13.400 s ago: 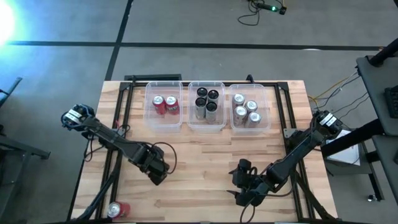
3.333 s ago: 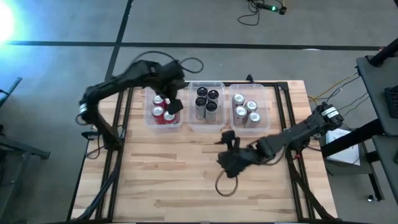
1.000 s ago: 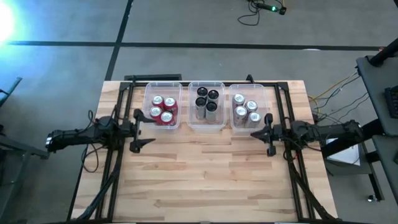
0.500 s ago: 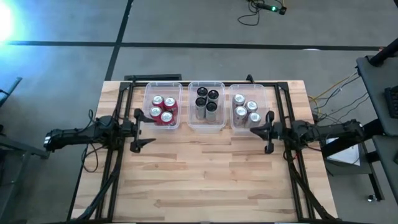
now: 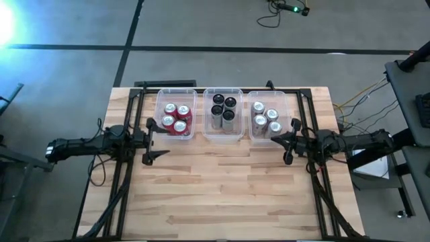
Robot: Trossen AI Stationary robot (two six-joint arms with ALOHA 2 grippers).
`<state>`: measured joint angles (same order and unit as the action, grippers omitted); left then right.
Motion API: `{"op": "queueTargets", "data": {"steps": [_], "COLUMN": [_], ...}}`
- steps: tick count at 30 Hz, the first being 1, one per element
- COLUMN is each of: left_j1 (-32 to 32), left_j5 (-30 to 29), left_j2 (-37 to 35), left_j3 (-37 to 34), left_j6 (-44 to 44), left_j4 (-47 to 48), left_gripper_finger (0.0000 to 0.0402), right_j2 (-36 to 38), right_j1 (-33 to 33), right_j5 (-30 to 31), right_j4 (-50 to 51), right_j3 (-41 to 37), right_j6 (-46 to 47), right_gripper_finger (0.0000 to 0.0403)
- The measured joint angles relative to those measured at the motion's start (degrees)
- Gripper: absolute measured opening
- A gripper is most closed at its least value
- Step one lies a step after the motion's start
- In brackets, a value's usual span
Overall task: Sort soda cans
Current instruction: Return to Home Position
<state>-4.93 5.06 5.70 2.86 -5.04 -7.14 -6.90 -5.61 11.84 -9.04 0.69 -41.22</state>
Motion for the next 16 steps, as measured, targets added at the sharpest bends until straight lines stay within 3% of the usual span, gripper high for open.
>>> {"op": "queueTargets", "data": {"steps": [16], "left_j1": [0.0], "left_j5": [0.0], "left_j2": [3.0], "left_j3": [0.0], "left_j6": [0.0], "left_j4": [0.0], "left_gripper_finger": [0.0362], "right_j2": [0.0], "right_j1": [0.0], "right_j5": [0.1], "right_j4": [-0.2], "right_j3": [0.0], "right_j6": [-0.3], "right_gripper_finger": [0.0013]}}
